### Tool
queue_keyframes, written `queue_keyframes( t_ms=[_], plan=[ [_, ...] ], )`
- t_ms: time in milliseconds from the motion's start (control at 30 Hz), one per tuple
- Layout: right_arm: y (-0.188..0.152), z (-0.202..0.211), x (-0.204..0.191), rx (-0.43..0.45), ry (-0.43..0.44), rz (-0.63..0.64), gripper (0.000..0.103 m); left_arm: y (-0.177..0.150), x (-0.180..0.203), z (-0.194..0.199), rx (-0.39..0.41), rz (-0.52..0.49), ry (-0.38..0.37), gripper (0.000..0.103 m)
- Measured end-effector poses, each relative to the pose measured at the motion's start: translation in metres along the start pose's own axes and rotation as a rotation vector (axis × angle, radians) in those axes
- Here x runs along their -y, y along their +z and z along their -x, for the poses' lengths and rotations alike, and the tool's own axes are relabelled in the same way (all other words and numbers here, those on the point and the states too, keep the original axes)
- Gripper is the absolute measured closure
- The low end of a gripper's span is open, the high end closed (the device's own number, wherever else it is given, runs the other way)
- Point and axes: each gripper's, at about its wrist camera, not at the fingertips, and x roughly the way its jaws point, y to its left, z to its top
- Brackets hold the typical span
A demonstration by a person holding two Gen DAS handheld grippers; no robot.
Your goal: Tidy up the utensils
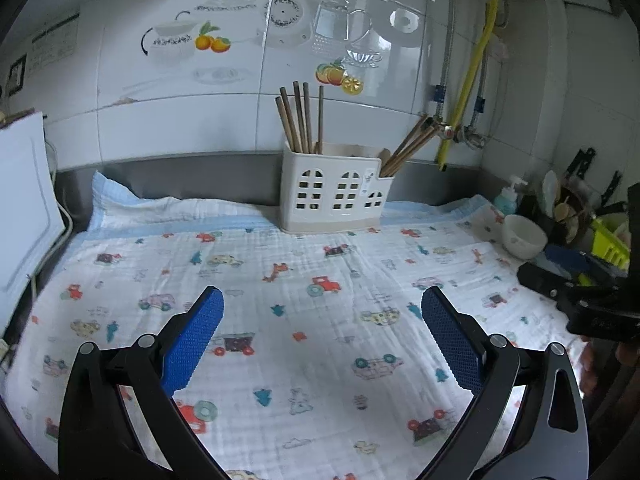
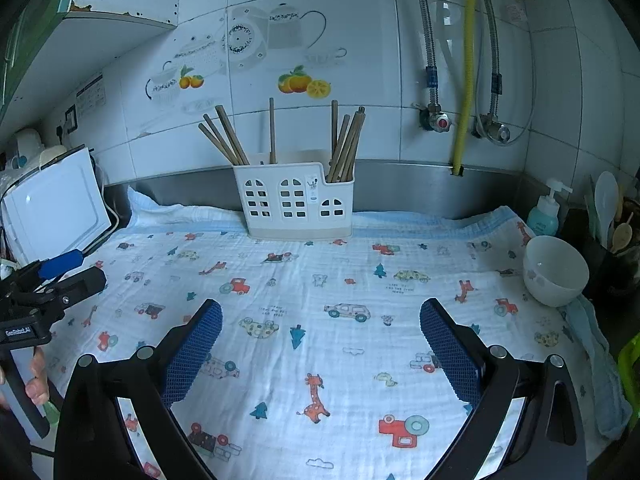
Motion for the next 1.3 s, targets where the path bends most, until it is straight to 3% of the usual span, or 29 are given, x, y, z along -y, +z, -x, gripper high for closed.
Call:
queue_keyframes(
  t_ms=[1300],
  plan=[
    [-0.005,-0.007,-0.002,-0.020,0.023,-0.004,0.007,-0.007,0.004,-0.013,-0.062,-0.004,0.024,0.005]
  ],
)
